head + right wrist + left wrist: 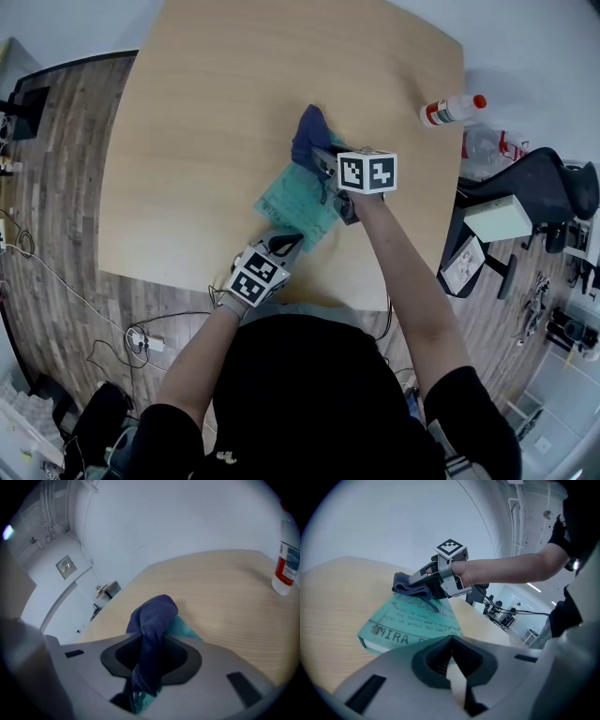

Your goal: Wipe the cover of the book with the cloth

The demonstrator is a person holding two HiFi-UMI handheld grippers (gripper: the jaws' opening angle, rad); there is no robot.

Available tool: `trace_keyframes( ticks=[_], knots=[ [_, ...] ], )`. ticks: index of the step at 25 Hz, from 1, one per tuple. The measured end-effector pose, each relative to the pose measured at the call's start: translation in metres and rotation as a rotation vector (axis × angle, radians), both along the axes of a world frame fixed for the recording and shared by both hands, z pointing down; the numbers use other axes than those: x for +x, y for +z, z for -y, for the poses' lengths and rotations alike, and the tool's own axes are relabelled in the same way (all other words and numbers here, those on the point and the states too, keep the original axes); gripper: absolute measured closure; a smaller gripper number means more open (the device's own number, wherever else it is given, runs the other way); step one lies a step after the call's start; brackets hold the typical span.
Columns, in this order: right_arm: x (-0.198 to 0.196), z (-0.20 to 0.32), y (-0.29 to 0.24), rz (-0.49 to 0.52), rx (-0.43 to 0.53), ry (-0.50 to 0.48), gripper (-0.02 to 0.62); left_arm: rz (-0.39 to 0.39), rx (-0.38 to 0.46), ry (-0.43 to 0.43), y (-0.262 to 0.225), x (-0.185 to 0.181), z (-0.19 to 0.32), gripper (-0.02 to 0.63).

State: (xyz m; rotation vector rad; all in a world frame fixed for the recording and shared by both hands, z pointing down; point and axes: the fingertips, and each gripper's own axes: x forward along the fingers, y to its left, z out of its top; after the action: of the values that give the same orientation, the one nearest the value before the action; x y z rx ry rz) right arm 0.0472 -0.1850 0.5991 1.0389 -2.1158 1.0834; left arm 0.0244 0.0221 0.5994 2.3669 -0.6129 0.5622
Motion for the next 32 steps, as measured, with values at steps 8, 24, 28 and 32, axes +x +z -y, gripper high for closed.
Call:
trace_keyframes(
  ticks=[8,24,28,32],
  knots=[
    [0.017,0.0,0.0,0.068,-0.032,0.12,0.474,-0.007,0.003,-0.01,0.0,0.0,0.001,0.586],
    [0.088,-0.002,-0.007,0.297,-0.085,0.518,0.477,-0.021,0.011,-0.025,-0.002,0.003,0.007,0.586],
    [0.103,0.001,-0.003,0.322,-0.126,0.604,0.479,-0.018,0.015,-0.025,-0.003,0.004,0.008,0.586],
    [0.11,-0.008,-0.001,0.204,-0.117,0.531,0.48,-0.017,0.015,-0.029,-0.002,0.003,0.008,0.586]
  ],
)
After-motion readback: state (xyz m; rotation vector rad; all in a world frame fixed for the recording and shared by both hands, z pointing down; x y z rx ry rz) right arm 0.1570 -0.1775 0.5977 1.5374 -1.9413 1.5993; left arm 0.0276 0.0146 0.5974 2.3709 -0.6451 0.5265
